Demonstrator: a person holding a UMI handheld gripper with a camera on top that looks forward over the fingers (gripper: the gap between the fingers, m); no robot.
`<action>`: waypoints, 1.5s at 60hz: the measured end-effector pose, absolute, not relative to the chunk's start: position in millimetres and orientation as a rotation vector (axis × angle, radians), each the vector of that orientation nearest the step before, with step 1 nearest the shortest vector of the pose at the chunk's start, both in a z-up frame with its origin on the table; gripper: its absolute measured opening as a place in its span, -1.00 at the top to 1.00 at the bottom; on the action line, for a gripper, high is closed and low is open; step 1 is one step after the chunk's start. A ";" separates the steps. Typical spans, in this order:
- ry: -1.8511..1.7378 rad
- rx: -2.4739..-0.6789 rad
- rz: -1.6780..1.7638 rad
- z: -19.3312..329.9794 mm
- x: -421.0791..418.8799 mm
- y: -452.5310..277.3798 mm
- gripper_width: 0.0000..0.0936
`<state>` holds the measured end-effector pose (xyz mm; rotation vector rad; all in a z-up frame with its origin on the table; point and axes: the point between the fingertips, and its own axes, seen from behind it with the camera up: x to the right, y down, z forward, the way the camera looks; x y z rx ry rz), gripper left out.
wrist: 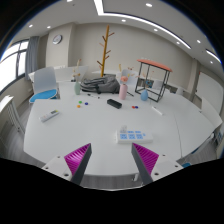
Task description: Unplug charger
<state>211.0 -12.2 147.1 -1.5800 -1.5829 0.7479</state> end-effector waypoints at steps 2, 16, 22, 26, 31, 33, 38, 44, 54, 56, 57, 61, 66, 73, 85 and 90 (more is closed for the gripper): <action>-1.568 -1.577 0.744 144.0 208.3 -3.2 -0.83; -1.512 -1.549 0.755 115.2 164.9 39.0 -0.83; -1.493 -1.558 0.804 94.7 136.0 46.2 -0.83; -1.493 -1.539 0.844 82.0 112.5 50.3 -0.83; -1.486 -1.525 0.883 64.0 81.3 55.6 -0.83; -1.476 -1.517 0.897 57.9 69.7 56.4 -0.83; -1.457 -1.514 0.919 43.2 39.6 64.1 -0.82; -1.459 -1.535 0.914 27.2 6.3 72.8 -0.82; -1.491 -1.548 0.908 6.9 -23.4 77.3 -0.81; -1.501 -1.544 0.909 4.9 -26.3 76.0 -0.79; -1.505 -1.542 0.909 3.9 -27.4 75.7 -0.78; -1.522 -1.543 0.900 -2.4 -31.0 74.7 -0.56; -1.559 -1.526 0.891 -6.3 -35.8 68.9 0.22; -1.511 -1.599 0.883 -2.1 -39.0 81.0 0.89; -1.412 -1.407 0.999 80.0 -45.1 93.9 0.90; -1.390 -1.435 1.085 136.6 -61.7 96.3 0.91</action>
